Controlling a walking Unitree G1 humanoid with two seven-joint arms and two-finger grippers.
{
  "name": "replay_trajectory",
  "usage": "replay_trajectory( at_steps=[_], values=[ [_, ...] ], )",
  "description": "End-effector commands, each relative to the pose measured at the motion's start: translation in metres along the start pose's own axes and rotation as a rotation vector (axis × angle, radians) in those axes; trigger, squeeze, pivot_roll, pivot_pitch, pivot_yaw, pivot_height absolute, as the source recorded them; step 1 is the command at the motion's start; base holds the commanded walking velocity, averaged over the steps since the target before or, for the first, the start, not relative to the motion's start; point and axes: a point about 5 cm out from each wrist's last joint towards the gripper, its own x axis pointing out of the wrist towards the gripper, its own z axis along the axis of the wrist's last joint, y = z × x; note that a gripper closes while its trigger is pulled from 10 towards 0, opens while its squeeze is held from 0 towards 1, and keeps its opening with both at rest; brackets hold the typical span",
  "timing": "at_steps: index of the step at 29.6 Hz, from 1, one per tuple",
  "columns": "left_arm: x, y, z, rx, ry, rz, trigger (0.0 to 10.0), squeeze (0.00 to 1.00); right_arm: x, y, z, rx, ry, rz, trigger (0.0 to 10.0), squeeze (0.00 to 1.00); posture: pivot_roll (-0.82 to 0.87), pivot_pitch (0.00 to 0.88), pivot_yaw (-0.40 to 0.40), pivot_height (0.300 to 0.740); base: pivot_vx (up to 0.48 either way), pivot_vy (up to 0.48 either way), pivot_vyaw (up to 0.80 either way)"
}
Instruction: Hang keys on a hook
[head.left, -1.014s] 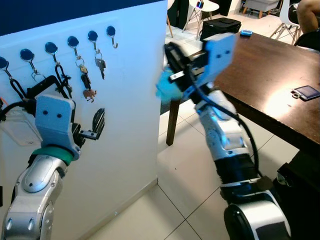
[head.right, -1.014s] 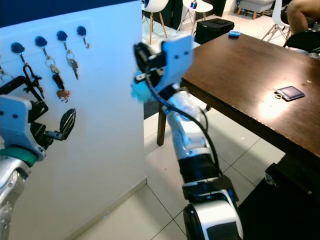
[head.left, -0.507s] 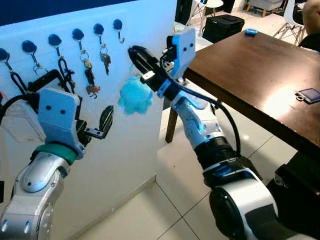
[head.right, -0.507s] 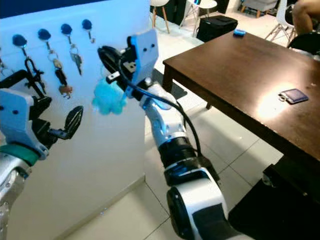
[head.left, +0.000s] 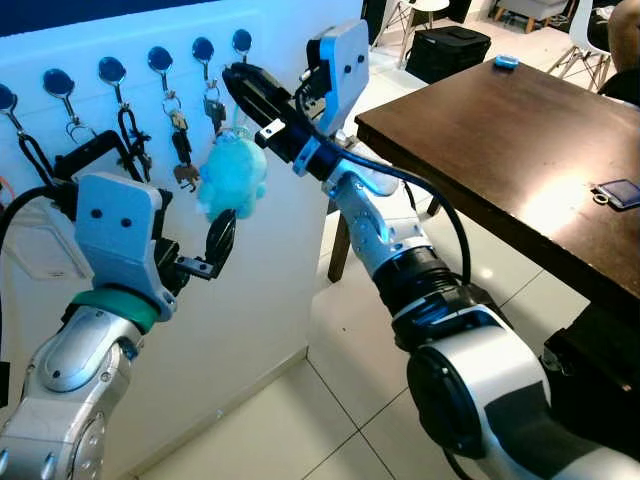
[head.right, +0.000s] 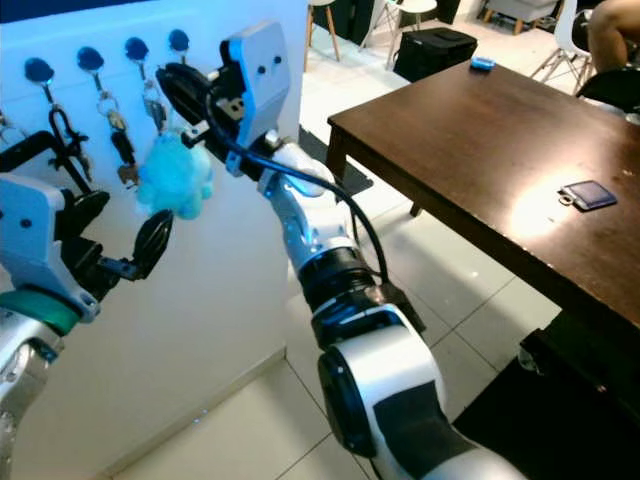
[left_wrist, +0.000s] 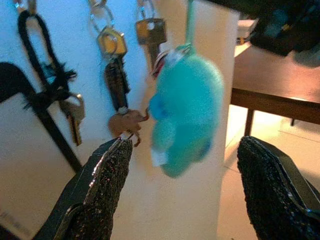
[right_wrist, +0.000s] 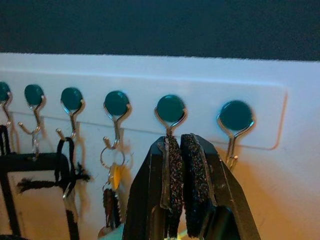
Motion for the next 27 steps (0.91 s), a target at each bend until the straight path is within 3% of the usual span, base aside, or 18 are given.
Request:
replay_trajectory(
  at_steps=[1, 10, 27],
  values=[
    [-0.003, -0.007, 0.002, -0.008, 0.006, -0.054, 10.0, 0.0, 0.007, 0.003, 0.009, -0.011, -0.037, 0.019, 10.0, 0.0, 0.07, 0.067, 0.024, 0.74, 0.0, 0.0, 0.0],
    [-0.001, -0.011, 0.007, -0.01, -0.007, -0.092, 10.0, 0.0, 0.012, -0.003, 0.027, -0.111, -0.089, 0.003, 10.0, 0.0, 0.06, 0.058, 0.03, 0.74, 0.0, 0.0, 0.0],
    [0.001, -0.013, 0.007, -0.024, -0.002, -0.095, 10.0, 0.0, 0.009, -0.014, 0.029, -0.182, -0.074, -0.058, 10.0, 0.0, 0.05, 0.054, 0.032, 0.74, 0.0, 0.0, 0.0]
  ],
)
